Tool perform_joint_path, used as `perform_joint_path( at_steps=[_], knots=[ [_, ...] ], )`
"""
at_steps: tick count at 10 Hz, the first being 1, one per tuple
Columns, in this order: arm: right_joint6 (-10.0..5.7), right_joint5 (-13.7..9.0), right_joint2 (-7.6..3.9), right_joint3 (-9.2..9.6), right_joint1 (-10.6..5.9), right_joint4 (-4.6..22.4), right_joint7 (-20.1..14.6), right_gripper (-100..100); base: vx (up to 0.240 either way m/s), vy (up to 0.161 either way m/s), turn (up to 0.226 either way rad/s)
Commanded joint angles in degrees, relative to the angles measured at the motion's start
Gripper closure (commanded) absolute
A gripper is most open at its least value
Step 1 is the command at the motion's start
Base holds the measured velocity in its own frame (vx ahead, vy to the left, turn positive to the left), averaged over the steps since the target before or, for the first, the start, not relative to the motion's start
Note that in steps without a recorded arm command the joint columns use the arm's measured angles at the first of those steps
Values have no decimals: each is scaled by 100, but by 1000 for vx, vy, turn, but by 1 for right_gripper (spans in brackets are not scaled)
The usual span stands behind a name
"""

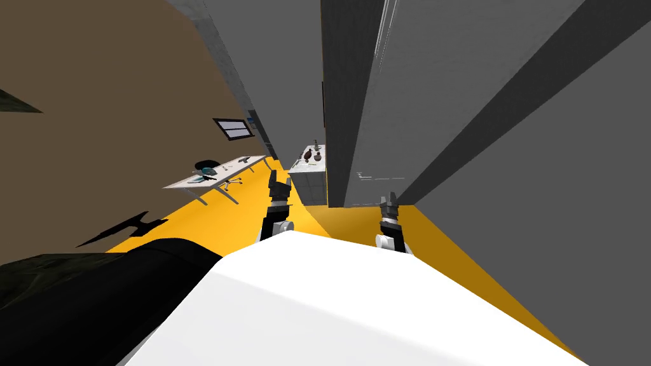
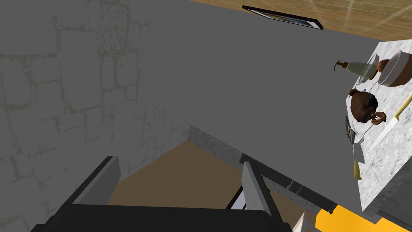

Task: Pull the door open

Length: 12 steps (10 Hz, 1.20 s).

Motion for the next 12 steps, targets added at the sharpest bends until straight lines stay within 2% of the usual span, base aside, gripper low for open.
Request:
perform_joint_path(
  at_steps=[1, 12],
  knots=[
    [-39, -15, -23, -12, -59, 166, -25, -100, 53, -41, 39],
    [-221, -170, -156, -58, -717, 2037, -222, -100, 71, -66, 129]
  ],
)
